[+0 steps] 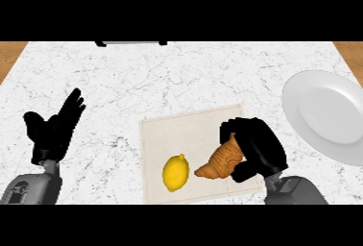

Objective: Pick the croissant from the placemat and place it in the plate

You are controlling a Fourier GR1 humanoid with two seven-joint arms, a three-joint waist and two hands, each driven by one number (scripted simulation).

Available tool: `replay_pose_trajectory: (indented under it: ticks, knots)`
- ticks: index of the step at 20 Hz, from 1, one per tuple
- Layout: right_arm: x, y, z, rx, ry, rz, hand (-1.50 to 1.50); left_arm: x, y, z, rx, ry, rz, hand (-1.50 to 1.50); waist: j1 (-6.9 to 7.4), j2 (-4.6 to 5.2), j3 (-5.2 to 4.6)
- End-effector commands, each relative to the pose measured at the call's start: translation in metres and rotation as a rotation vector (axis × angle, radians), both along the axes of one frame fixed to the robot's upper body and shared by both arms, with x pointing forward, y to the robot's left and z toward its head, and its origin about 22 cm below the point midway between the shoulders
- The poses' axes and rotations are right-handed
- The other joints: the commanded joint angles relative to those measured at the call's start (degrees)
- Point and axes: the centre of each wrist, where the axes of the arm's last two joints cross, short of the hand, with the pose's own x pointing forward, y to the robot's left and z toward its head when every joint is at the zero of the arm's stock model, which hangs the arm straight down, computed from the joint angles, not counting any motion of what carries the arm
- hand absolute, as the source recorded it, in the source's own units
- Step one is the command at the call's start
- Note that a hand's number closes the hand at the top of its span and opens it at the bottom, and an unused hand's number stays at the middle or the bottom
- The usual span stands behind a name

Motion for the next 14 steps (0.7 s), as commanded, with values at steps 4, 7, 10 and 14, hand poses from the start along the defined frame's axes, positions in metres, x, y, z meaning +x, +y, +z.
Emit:
replay_pose_trajectory:
  ticks: [4, 7, 10, 14]
  knots:
    - [-0.018, -0.037, 0.054, 0.113, -0.403, -0.246, 1.50, -0.002, 0.010, 0.000, 0.002, 0.001, 0.005, 0.00, 0.21, 0.07, 0.00]
    - [-0.029, -0.069, 0.062, 0.127, -0.453, -0.346, 1.50, 0.000, -0.005, -0.005, -0.009, -0.002, -0.009, 0.00, 0.45, 0.28, 0.02]
    - [-0.031, -0.080, 0.053, 0.227, -0.386, -0.434, 1.50, 0.009, -0.017, 0.009, -0.024, -0.009, -0.027, 0.00, 1.02, 0.42, 0.04]
    - [-0.022, -0.117, 0.066, 0.287, -0.375, -0.493, 1.50, 0.010, -0.003, 0.016, 0.000, -0.002, -0.022, 0.00, 1.31, 0.45, 0.03]
